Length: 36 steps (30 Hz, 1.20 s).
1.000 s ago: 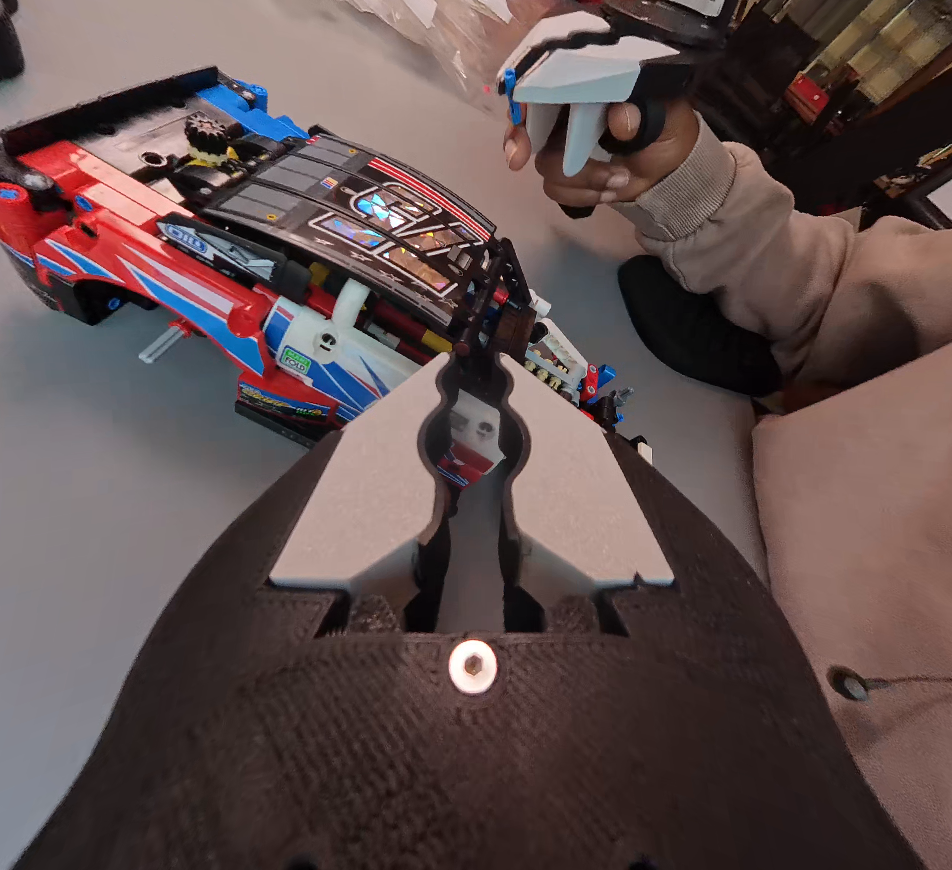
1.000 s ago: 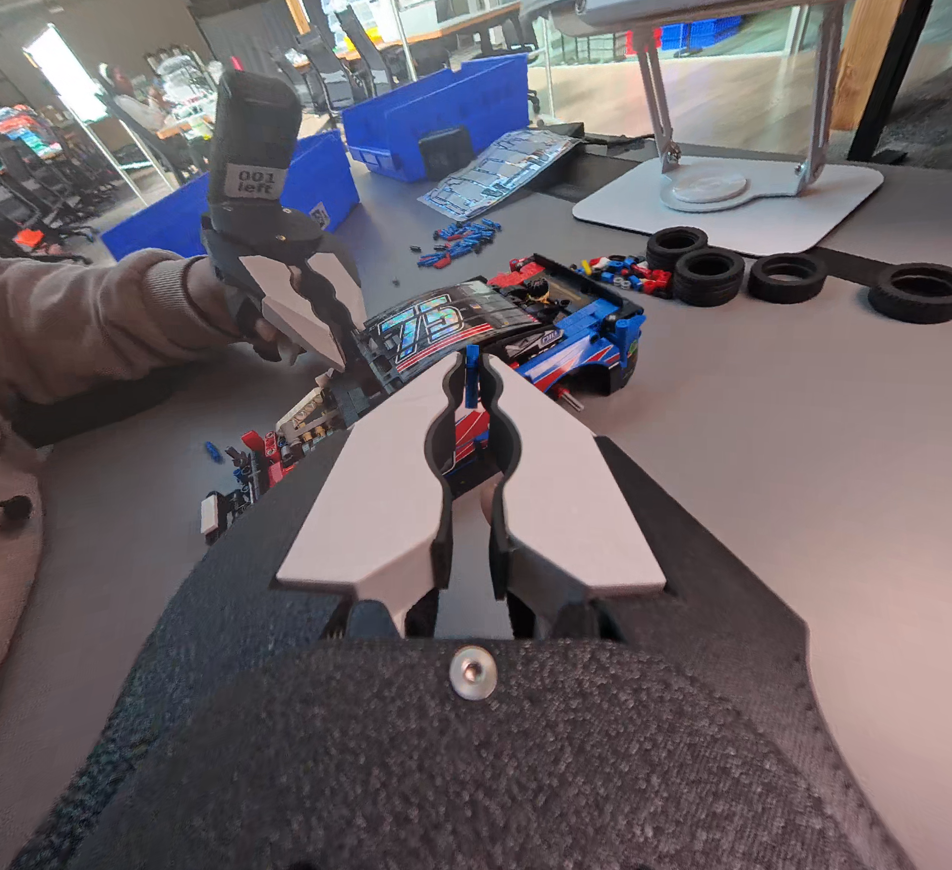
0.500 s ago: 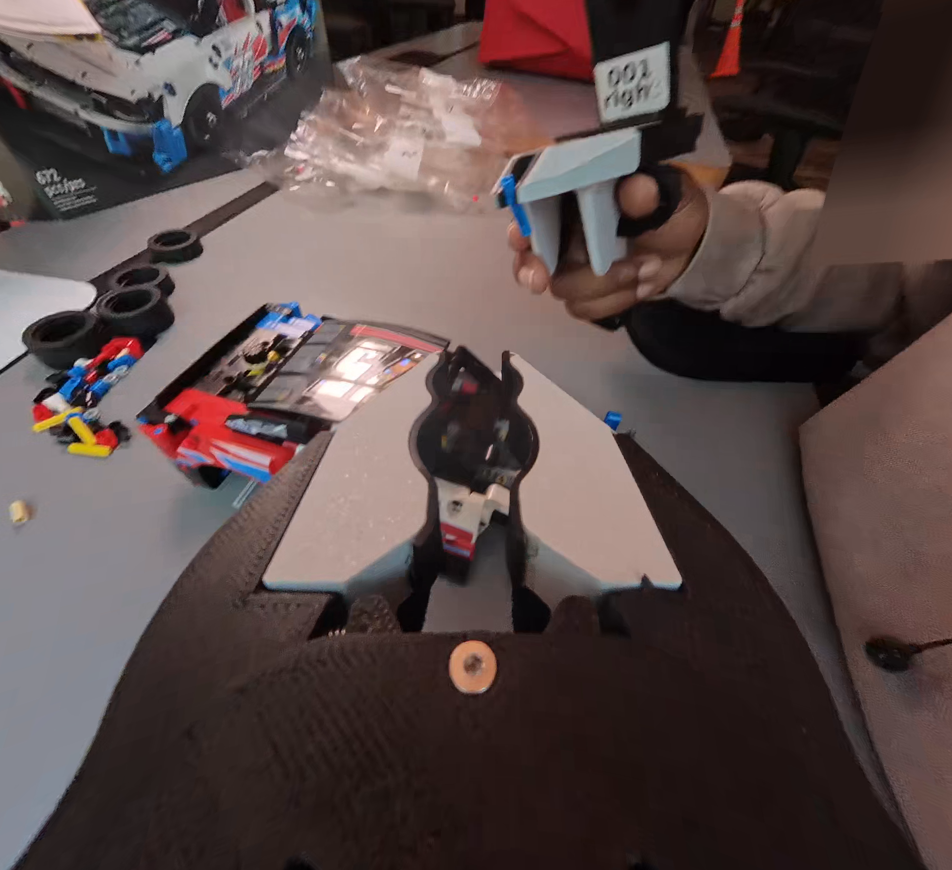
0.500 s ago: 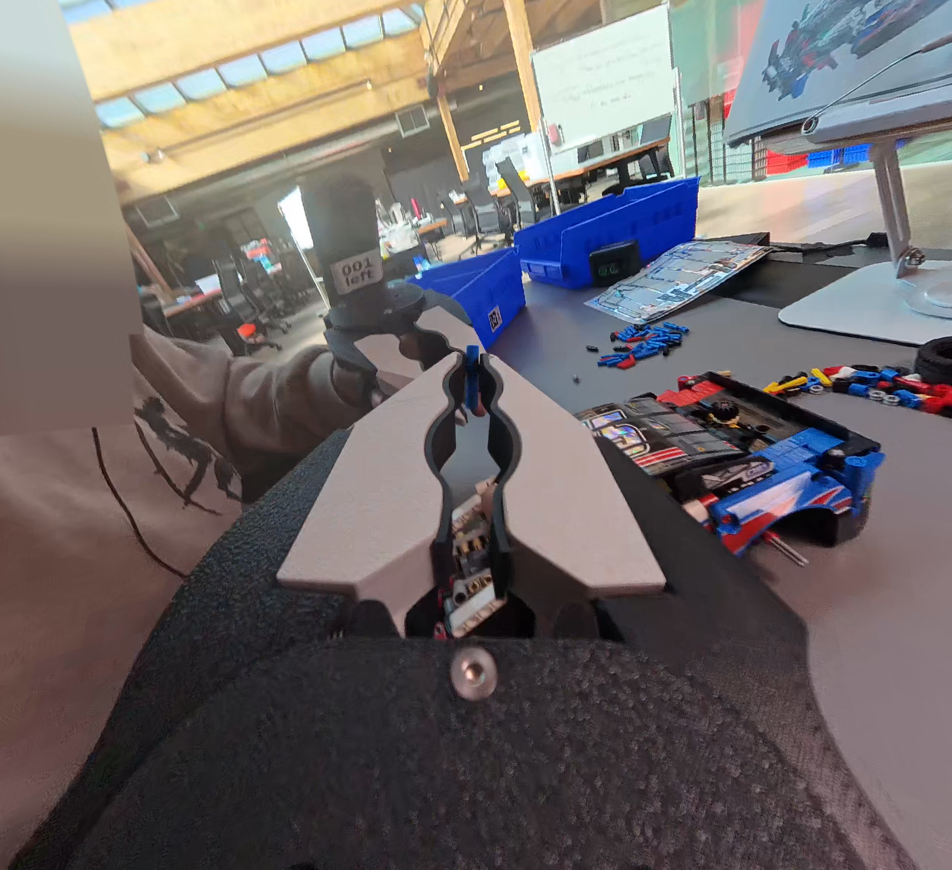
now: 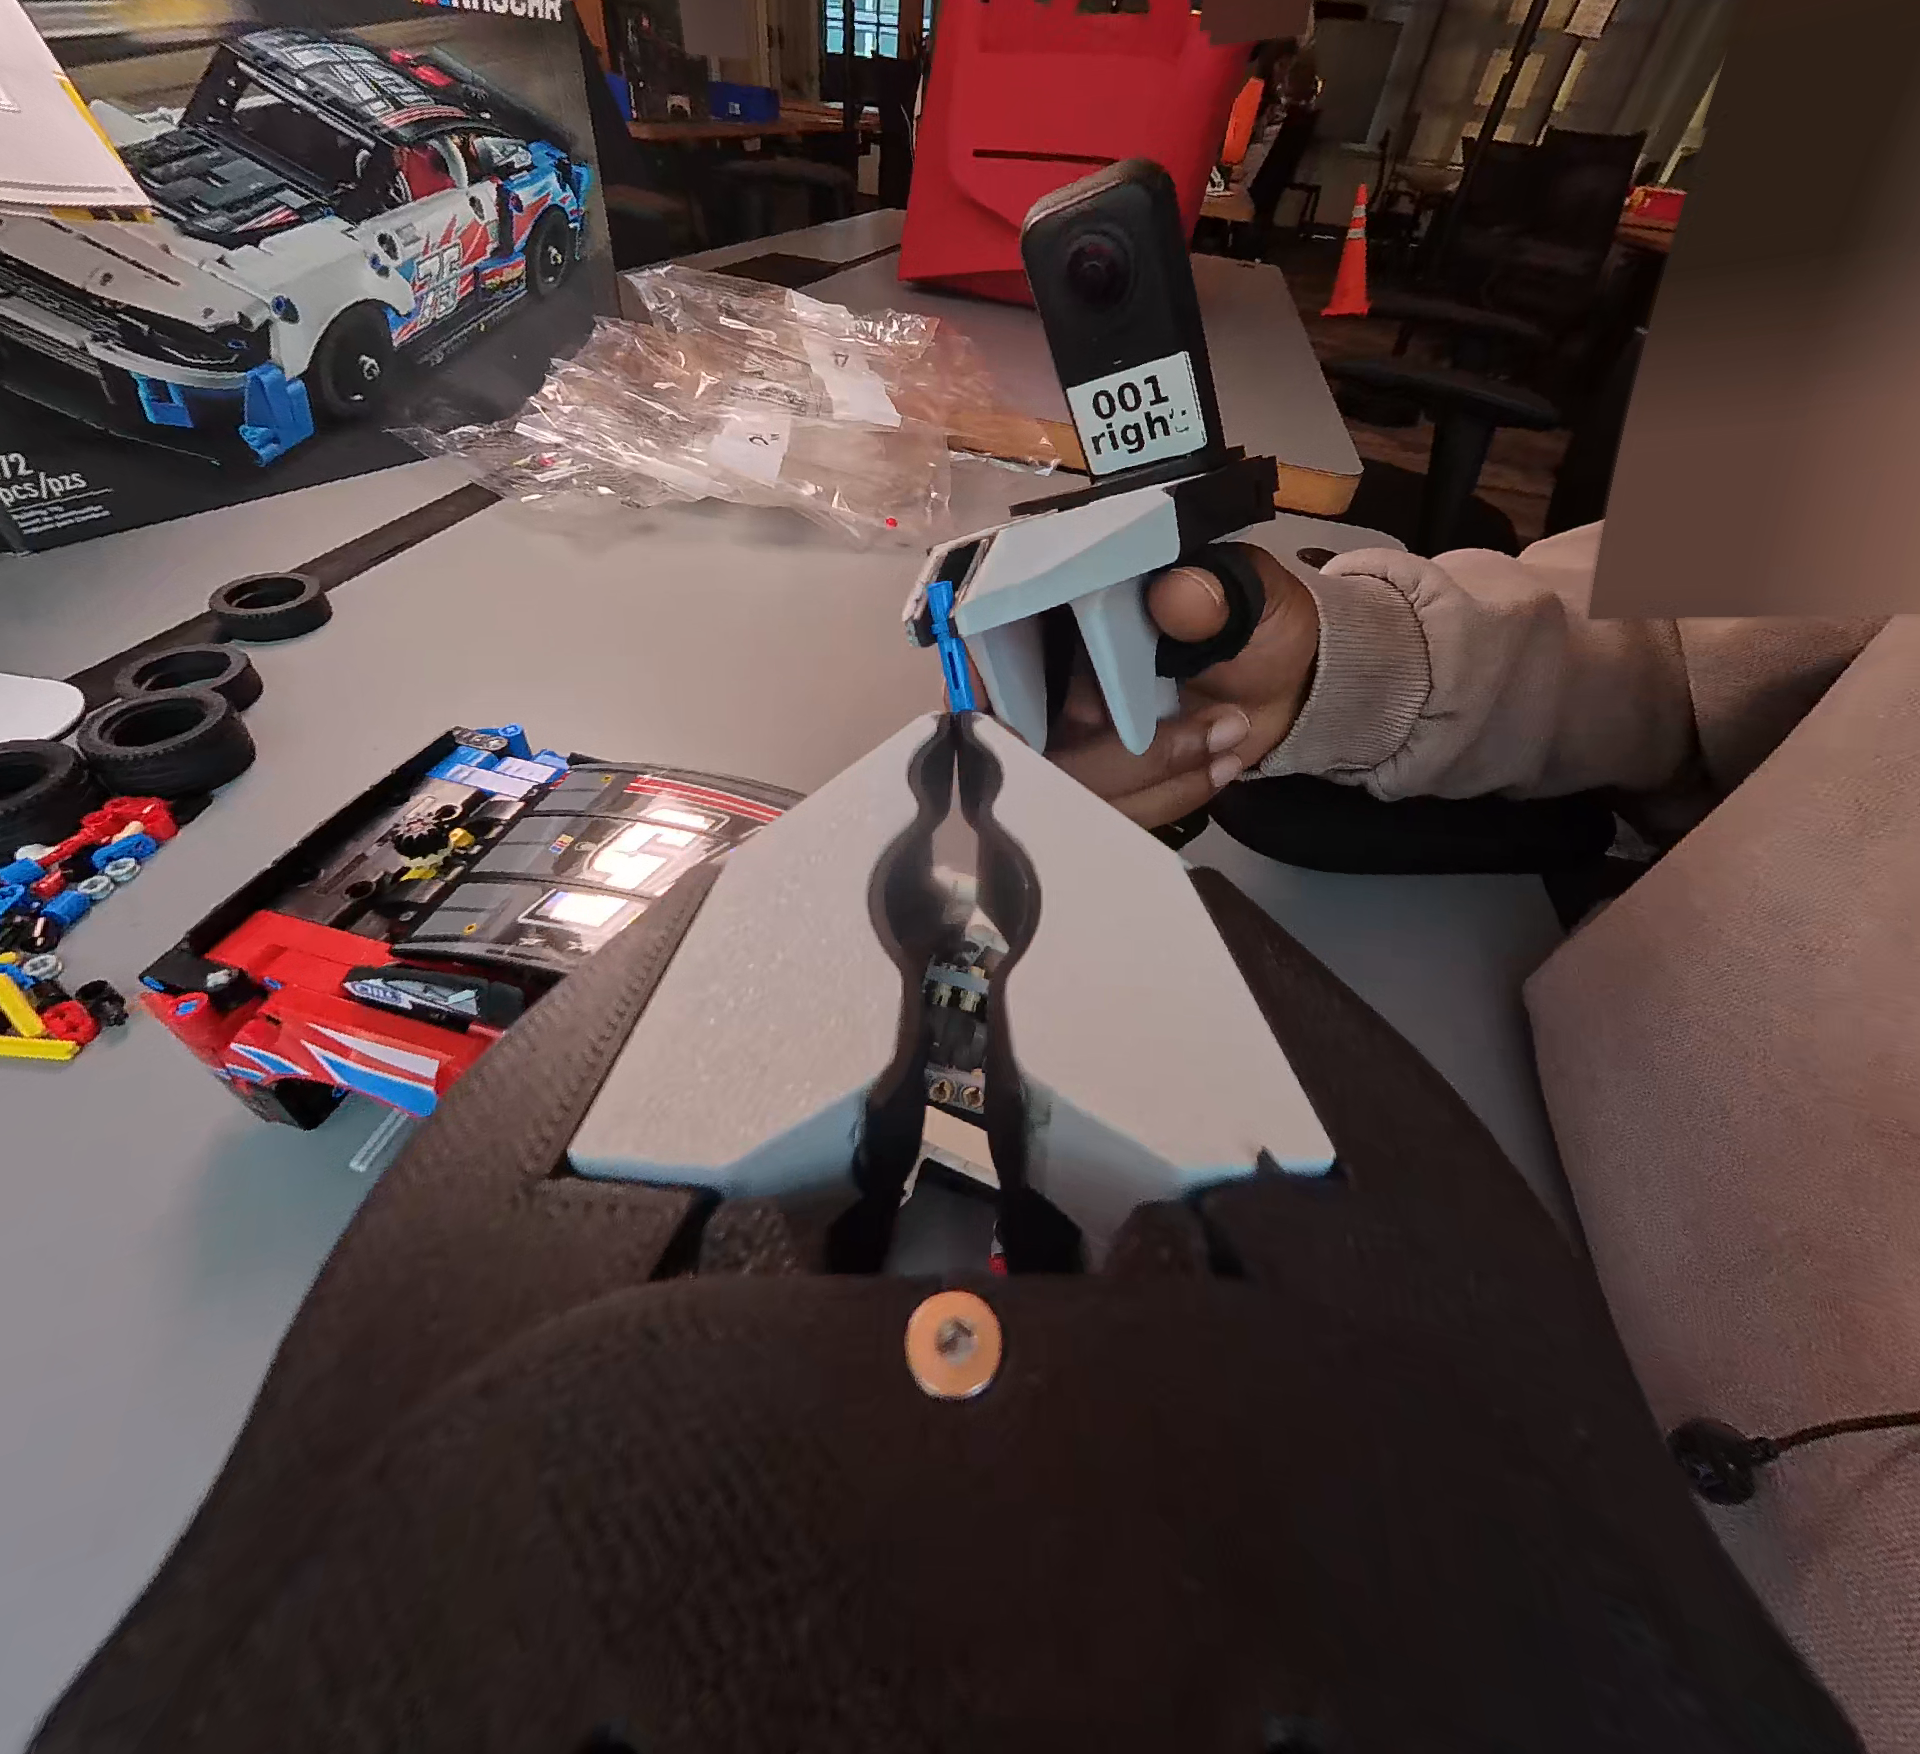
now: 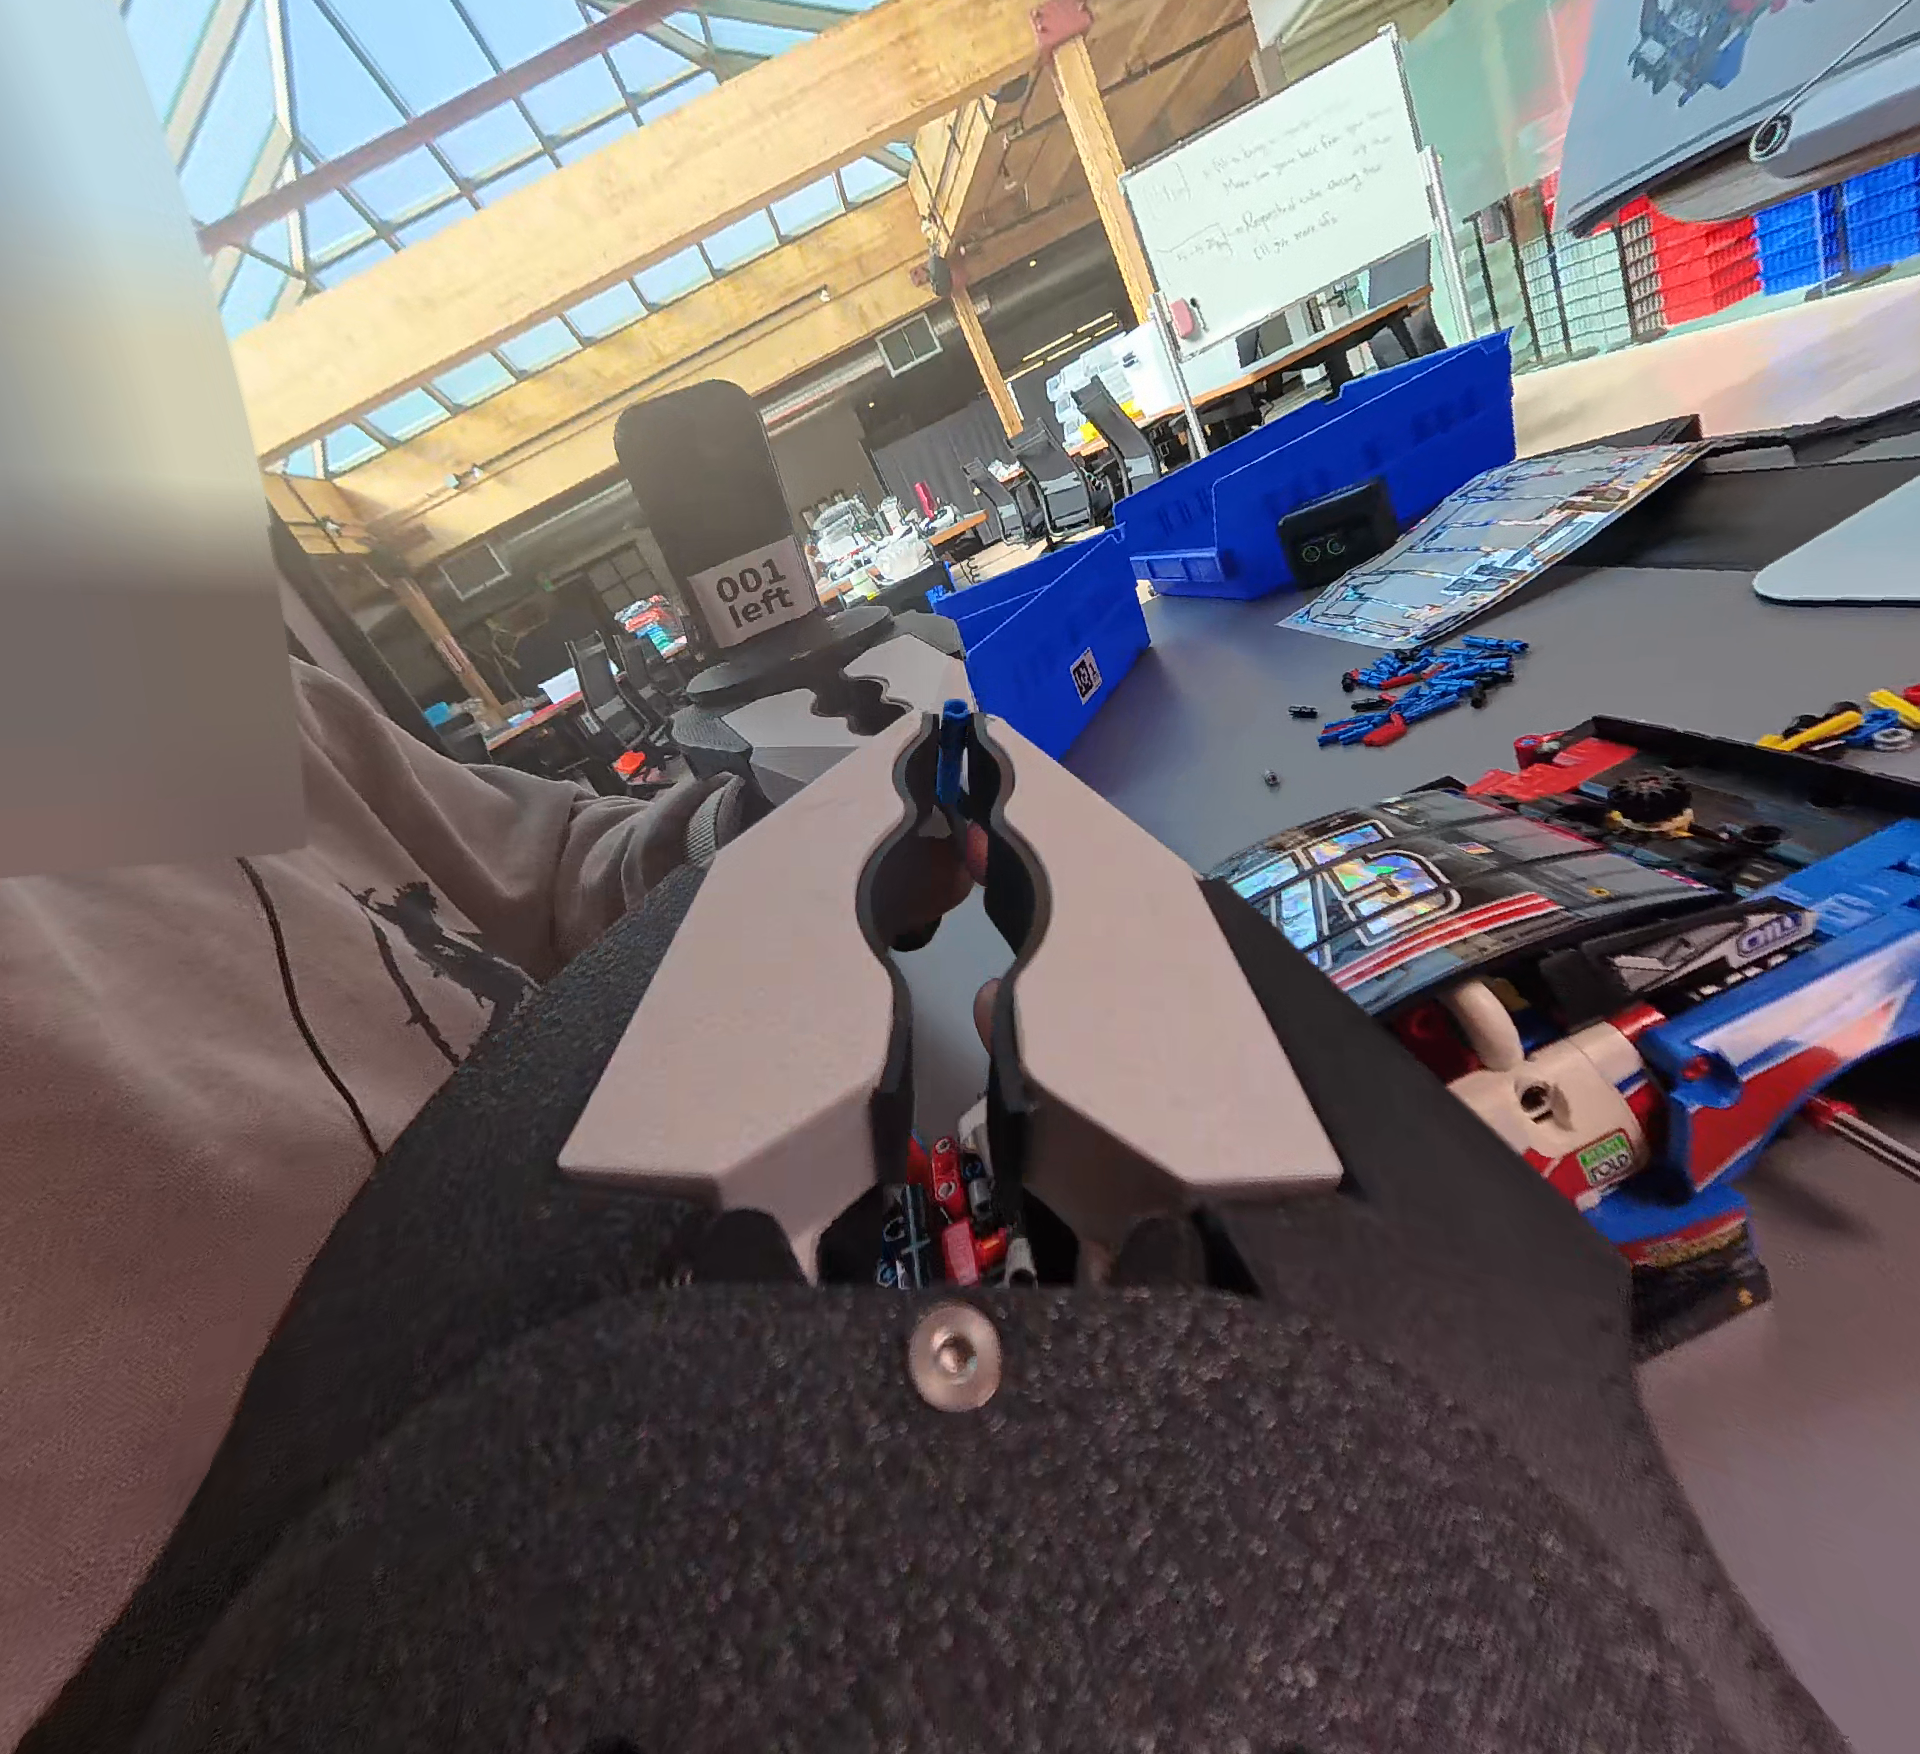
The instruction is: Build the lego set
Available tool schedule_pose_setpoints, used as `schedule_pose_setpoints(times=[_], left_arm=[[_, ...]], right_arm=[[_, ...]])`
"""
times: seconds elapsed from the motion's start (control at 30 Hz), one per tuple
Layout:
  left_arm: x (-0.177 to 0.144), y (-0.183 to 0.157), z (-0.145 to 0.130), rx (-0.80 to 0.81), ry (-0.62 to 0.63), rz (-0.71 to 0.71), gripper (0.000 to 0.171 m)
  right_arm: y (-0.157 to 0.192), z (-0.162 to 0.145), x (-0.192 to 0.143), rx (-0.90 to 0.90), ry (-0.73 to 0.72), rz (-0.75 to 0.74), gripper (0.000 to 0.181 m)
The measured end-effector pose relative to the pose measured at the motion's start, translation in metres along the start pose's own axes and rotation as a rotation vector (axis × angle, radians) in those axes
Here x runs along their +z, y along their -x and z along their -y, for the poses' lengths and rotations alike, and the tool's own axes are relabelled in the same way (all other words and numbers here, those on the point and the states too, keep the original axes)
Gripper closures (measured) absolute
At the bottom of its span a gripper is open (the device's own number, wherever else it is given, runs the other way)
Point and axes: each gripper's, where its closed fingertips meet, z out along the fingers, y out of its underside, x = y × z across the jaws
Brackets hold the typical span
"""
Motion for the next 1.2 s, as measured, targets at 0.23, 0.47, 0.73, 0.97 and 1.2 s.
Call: schedule_pose_setpoints(times=[0.23, 0.47, 0.73, 0.97, 1.2], left_arm=[[0.003, -0.003, -0.001, -0.013, 0.005, -0.019, 0.143], [0.002, -0.005, -0.011, 0.075, 0.098, -0.033, 0.169], [0.002, -0.017, -0.040, 0.273, 0.284, -0.088, 0.169], [0.004, -0.022, -0.049, 0.292, 0.317, -0.112, 0.169], [0.005, -0.001, -0.062, 0.310, 0.360, -0.022, 0.150]], right_arm=[[0.003, -0.002, 0.001, -0.006, -0.003, 0.018, 0.179], [0.005, -0.017, 0.003, -0.125, 0.117, 0.015, 0.178], [0.007, -0.051, -0.009, -0.570, 0.535, 0.029, 0.178], [0.008, -0.064, -0.014, -0.700, 0.734, 0.048, 0.178], [-0.021, -0.063, -0.031, -0.619, 0.985, -0.095, 0.179]])
